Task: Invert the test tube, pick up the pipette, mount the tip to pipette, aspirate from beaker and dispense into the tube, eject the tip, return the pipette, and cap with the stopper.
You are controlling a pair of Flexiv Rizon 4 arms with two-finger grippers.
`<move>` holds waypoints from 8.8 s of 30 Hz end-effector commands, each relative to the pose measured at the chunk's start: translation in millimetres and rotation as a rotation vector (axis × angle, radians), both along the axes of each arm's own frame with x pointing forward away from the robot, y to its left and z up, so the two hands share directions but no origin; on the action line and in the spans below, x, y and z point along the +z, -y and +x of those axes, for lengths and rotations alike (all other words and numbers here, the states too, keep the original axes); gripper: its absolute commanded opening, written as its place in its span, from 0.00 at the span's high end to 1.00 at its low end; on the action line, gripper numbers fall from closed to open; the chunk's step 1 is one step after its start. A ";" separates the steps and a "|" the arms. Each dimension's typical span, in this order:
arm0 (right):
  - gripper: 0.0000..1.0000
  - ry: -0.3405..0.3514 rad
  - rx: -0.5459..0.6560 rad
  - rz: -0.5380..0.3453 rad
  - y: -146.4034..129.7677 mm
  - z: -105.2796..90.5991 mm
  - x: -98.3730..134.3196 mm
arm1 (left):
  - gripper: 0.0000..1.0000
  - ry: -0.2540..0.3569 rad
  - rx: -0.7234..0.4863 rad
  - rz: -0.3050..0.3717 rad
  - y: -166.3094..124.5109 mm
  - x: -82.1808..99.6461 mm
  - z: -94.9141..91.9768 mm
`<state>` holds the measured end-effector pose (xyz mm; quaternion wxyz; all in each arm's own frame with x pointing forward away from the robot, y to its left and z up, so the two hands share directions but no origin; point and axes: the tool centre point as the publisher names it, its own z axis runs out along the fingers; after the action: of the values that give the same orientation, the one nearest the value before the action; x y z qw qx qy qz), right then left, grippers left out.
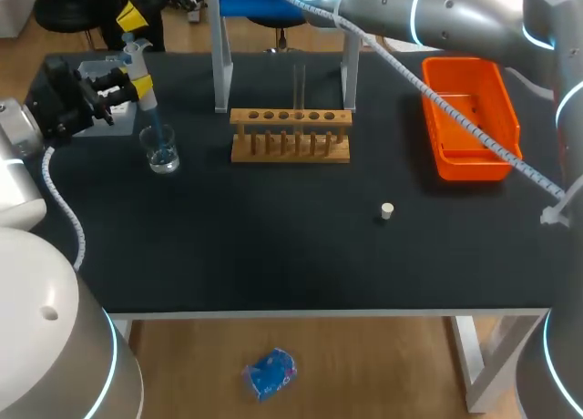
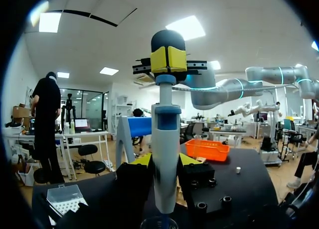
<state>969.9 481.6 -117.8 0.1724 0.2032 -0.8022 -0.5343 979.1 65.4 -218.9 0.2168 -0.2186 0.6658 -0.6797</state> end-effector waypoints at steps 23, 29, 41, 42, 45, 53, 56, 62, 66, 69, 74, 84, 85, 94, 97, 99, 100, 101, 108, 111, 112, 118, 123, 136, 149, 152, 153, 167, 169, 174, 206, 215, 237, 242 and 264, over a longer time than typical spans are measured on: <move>0.00 0.036 -0.106 -0.026 62.0 -42.5 28.0 | 1.00 0.000 -0.001 -0.001 -0.5 0.1 -0.1; 0.00 0.058 -0.192 -0.034 102.2 -60.5 27.9 | 1.00 0.000 -0.001 -0.001 -0.5 0.1 -0.1; 0.00 0.194 -0.374 0.018 158.7 -59.0 17.3 | 1.00 0.000 -0.001 -0.001 -0.5 0.1 -0.1; 0.00 0.191 -0.368 0.043 161.4 -58.7 18.2 | 1.00 0.000 -0.001 -0.001 -0.5 0.1 -0.1; 0.00 0.191 -0.368 0.043 161.4 -58.7 18.2 | 1.00 0.000 -0.001 -0.001 -0.5 0.1 -0.1; 0.00 0.191 -0.368 0.043 161.4 -58.7 18.2 | 1.00 0.000 -0.001 -0.001 -0.5 0.1 -0.1; 0.00 0.189 -0.410 0.023 172.8 -51.5 14.4 | 1.00 0.000 -0.001 -0.001 -0.5 0.1 -0.1; 0.00 0.146 -0.510 0.054 221.3 -50.0 13.5 | 1.00 0.000 -0.001 -0.001 -0.5 0.1 -0.1; 0.00 0.119 -0.541 0.058 244.9 -51.3 11.7 | 1.00 0.000 -0.001 -0.001 -0.5 0.1 -0.1; 0.00 0.126 -0.567 0.051 261.0 -50.4 11.6 | 1.00 0.000 -0.001 -0.001 -0.5 0.1 -0.1; 0.00 0.131 -0.594 0.041 285.2 -47.6 6.8 | 1.00 0.000 -0.001 -0.001 -0.5 0.1 -0.1; 0.00 0.117 -0.575 0.023 327.2 -27.2 -25.8 | 1.00 0.000 -0.001 -0.001 -0.5 0.1 -0.1; 0.00 0.119 -0.568 0.021 329.1 -24.9 -29.0 | 1.00 0.000 -0.001 -0.001 -0.5 0.1 -0.1; 0.00 0.152 -0.551 -0.026 341.5 -6.3 -52.2 | 1.00 0.000 -0.001 -0.001 -0.5 0.1 -0.1; 0.00 0.163 -0.548 -0.064 342.8 -1.6 -58.4 | 1.00 0.000 -0.001 -0.001 -0.5 0.1 -0.1; 0.00 0.168 -0.546 -0.086 343.2 2.3 -61.8 | 1.00 0.000 -0.001 -0.001 -0.5 0.1 -0.1; 0.00 0.166 -0.544 -0.097 343.2 3.6 -63.1 | 1.00 0.000 -0.001 -0.001 -0.5 0.1 -0.1; 0.00 0.169 -0.543 -0.110 343.0 5.1 -65.0 | 1.00 0.000 -0.001 -0.001 -0.5 0.1 -0.1; 0.00 0.175 -0.523 -0.174 340.1 13.9 -80.1 | 1.00 0.000 -0.001 -0.001 -0.5 0.1 -0.1; 0.00 0.175 -0.520 -0.185 340.7 19.5 -88.0 | 1.00 0.000 -0.001 -0.001 -0.5 0.1 -0.1; 0.00 0.174 -0.520 -0.183 340.5 21.4 -90.0 | 1.00 0.000 -0.001 -0.001 -0.5 0.1 -0.1; 0.00 0.193 -0.509 -0.198 337.0 33.9 -99.9 | 1.00 0.000 -0.001 -0.001 -0.5 0.1 -0.1; 0.00 0.197 -0.505 -0.214 331.0 44.6 -111.9 | 1.00 0.000 -0.001 -0.001 -0.5 0.1 -0.1; 0.00 0.194 -0.487 -0.231 318.9 61.4 -126.5 | 1.00 0.000 -0.001 -0.001 -0.5 0.1 -0.1; 0.00 0.201 -0.477 -0.223 317.6 58.7 -126.1 | 1.00 0.000 -0.001 -0.001 -0.5 0.1 -0.1; 0.00 0.201 -0.477 -0.223 317.6 58.7 -126.1 | 1.00 0.000 -0.001 -0.001 -0.5 0.1 -0.1; 0.00 0.201 -0.477 -0.223 317.6 58.7 -126.1 | 1.00 0.000 -0.001 -0.001 -0.5 0.1 -0.1; 0.00 0.201 -0.477 -0.223 317.6 58.7 -126.1 | 1.00 0.006 -0.003 0.004 -1.4 1.7 -0.4; 0.00 0.201 -0.477 -0.223 317.6 58.7 -126.1 | 1.00 0.015 -0.003 0.018 -1.4 3.5 -0.7; 0.00 0.201 -0.477 -0.223 317.6 58.7 -126.1 | 1.00 0.024 -0.010 0.029 0.3 8.5 -1.2; 0.00 0.201 -0.477 -0.223 317.6 58.7 -126.1 | 1.00 0.070 -0.004 0.040 -2.8 38.6 -2.4; 0.00 0.201 -0.477 -0.223 317.6 58.7 -126.1 | 1.00 0.085 -0.011 0.053 -1.7 53.8 -4.2; 0.00 0.201 -0.477 -0.223 317.6 58.7 -126.1 | 1.00 0.079 -0.031 0.089 14.9 214.1 -18.2; 0.00 0.201 -0.477 -0.223 317.6 58.7 -126.1 | 1.00 0.082 -0.019 0.115 18.4 245.6 -23.5; 0.00 0.201 -0.477 -0.223 317.6 58.7 -126.1 | 1.00 0.148 -0.095 0.155 69.2 310.2 -47.5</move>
<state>1028.1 164.5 -244.3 -0.0186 0.0396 -0.8937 -0.4465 931.7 4.0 89.1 0.2495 -0.1172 0.7082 -0.6499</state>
